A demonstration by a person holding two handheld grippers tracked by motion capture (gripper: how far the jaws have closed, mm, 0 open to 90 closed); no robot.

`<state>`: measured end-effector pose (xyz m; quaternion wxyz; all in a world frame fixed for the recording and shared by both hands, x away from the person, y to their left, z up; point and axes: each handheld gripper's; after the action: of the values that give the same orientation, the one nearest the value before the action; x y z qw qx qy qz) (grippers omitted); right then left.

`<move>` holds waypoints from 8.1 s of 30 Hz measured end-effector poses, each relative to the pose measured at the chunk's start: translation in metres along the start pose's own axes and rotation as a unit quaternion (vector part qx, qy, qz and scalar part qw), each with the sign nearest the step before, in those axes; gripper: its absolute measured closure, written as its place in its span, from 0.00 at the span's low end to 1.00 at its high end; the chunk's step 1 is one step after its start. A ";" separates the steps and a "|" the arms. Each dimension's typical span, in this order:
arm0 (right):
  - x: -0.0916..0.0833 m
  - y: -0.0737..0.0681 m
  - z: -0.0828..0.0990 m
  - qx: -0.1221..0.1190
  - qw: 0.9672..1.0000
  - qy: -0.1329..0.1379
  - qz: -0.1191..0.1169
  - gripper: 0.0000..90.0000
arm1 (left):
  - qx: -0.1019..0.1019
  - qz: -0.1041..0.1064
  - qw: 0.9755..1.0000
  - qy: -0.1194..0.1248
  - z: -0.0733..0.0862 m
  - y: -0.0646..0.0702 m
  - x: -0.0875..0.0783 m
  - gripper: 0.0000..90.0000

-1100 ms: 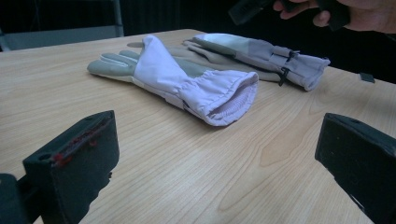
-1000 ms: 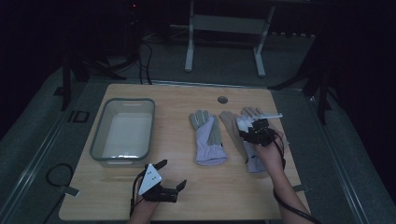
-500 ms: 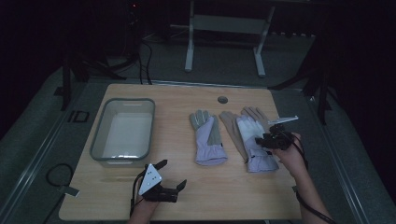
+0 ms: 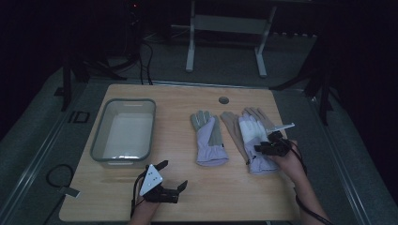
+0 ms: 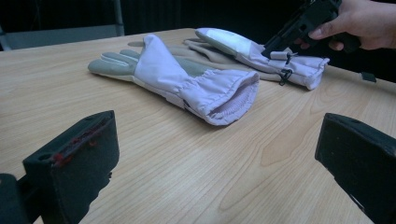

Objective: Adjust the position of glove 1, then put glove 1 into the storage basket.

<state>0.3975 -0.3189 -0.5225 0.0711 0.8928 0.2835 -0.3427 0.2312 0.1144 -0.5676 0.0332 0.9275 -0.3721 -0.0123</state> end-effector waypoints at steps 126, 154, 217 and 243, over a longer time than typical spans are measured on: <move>0.004 -0.118 -0.062 -0.037 0.984 0.140 -0.107 0.16 | -0.061 0.019 0.993 -0.096 -0.051 0.000 0.038 0.00; 0.080 -0.092 -0.034 0.139 0.976 0.026 -0.164 0.51 | -0.198 -0.044 0.950 -0.237 -0.016 -0.024 0.108 0.36; 0.033 -0.178 -0.133 0.034 0.985 0.114 -0.125 0.87 | -0.131 0.059 0.944 -0.298 -0.142 -0.089 0.081 0.84; 0.094 -0.280 -0.184 0.015 0.980 0.095 -0.175 0.87 | -0.131 0.014 0.933 -0.334 -0.166 -0.168 -0.011 0.84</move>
<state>0.4038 0.0155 -0.4255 -0.0306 0.8591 0.4352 -0.2675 0.3474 0.2516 -0.4144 0.0284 0.8519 -0.3701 -0.3694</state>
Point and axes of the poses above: each handheld gripper's, and its own axes: x roughly forward along the jaws, z roughly out of its underside, y roughly to its right, and after that the axes turned 14 degrees about y, right-handed
